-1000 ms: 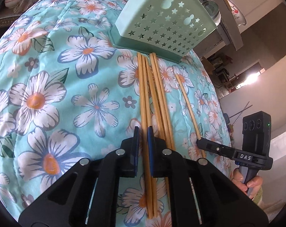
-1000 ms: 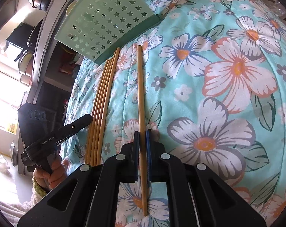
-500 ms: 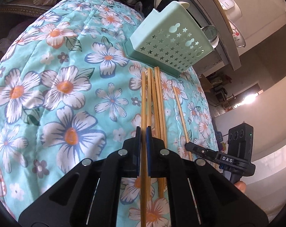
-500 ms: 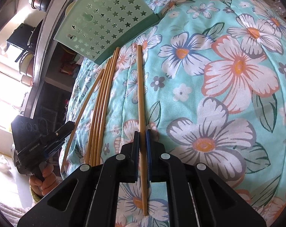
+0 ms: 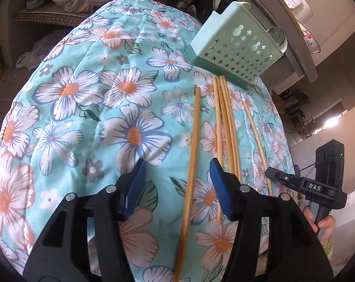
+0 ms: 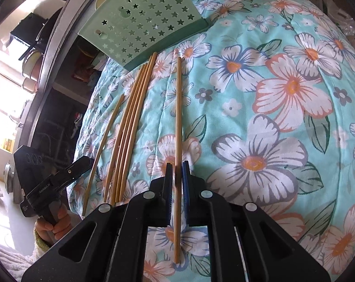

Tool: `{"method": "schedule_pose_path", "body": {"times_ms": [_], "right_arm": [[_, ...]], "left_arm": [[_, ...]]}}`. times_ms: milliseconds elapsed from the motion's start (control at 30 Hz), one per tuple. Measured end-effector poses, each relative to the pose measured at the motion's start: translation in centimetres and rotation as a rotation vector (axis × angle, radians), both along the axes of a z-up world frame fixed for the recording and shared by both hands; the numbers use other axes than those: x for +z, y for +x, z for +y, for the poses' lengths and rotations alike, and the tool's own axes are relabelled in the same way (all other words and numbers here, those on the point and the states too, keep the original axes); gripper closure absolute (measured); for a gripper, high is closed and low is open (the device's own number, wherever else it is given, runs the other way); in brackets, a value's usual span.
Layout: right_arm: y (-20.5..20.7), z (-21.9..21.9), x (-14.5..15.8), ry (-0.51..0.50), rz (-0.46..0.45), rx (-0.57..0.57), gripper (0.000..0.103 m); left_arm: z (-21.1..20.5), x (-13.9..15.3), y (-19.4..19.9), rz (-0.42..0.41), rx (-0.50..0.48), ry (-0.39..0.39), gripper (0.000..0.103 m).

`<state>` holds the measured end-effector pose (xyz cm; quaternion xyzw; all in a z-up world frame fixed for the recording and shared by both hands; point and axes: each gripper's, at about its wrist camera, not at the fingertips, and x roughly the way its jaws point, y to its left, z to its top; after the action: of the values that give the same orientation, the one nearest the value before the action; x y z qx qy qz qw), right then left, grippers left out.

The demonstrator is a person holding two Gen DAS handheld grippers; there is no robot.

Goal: Organize utensils

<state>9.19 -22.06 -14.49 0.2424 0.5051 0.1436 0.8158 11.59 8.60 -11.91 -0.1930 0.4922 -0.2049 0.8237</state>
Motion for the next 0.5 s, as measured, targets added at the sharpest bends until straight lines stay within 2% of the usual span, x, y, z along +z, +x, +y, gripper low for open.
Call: {"method": "schedule_pose_path", "body": {"times_ms": [33, 67, 167, 367, 433, 500], "right_arm": [[0.0, 0.0, 0.2, -0.008, -0.009, -0.001, 0.085], [0.0, 0.1, 0.5, -0.019, -0.018, -0.004, 0.076], [0.1, 0.1, 1.3, -0.070, -0.054, -0.018, 0.063], [0.5, -0.4, 1.4, -0.169, -0.070, -0.041, 0.025], [0.7, -0.7, 0.6, -0.168, -0.045, -0.044, 0.021], [0.8, -0.6, 0.3, -0.151, -0.050, -0.036, 0.012]], "left_arm": [[0.0, -0.1, 0.1, -0.001, -0.010, -0.008, 0.040], [-0.1, -0.1, 0.2, -0.005, -0.024, -0.023, 0.031], [-0.4, 0.0, 0.0, -0.010, -0.028, -0.049, 0.017], [-0.9, 0.0, -0.1, -0.003, -0.040, -0.071, 0.008], [-1.0, 0.0, -0.1, -0.002, -0.046, -0.064, 0.008], [-0.9, -0.1, 0.0, 0.002, -0.049, -0.072, 0.008]]}}
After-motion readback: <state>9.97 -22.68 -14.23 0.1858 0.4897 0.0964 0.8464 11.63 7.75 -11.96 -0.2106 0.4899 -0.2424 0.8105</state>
